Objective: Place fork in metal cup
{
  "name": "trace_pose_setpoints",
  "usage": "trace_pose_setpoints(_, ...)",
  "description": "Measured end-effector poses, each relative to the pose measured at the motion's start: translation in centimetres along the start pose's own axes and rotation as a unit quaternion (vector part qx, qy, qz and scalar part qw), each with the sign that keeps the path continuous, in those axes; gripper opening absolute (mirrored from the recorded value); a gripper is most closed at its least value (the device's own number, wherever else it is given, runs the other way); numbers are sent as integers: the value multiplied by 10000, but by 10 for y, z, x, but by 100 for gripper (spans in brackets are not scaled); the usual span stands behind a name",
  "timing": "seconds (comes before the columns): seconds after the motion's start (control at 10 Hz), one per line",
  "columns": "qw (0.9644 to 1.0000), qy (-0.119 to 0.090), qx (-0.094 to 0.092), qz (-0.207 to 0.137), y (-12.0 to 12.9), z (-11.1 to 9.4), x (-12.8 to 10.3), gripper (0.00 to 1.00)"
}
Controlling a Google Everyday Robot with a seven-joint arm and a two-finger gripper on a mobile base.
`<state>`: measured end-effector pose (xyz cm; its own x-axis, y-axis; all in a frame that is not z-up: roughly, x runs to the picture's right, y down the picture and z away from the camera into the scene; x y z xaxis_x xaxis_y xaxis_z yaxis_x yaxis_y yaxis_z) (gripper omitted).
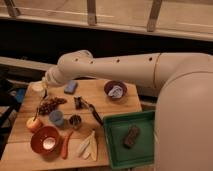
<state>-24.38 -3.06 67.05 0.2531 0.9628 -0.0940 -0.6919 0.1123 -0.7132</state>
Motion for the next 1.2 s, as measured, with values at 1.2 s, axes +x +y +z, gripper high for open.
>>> trace_pose_setpoints(1.2,9933,28,991,592,-67,-61,18,0)
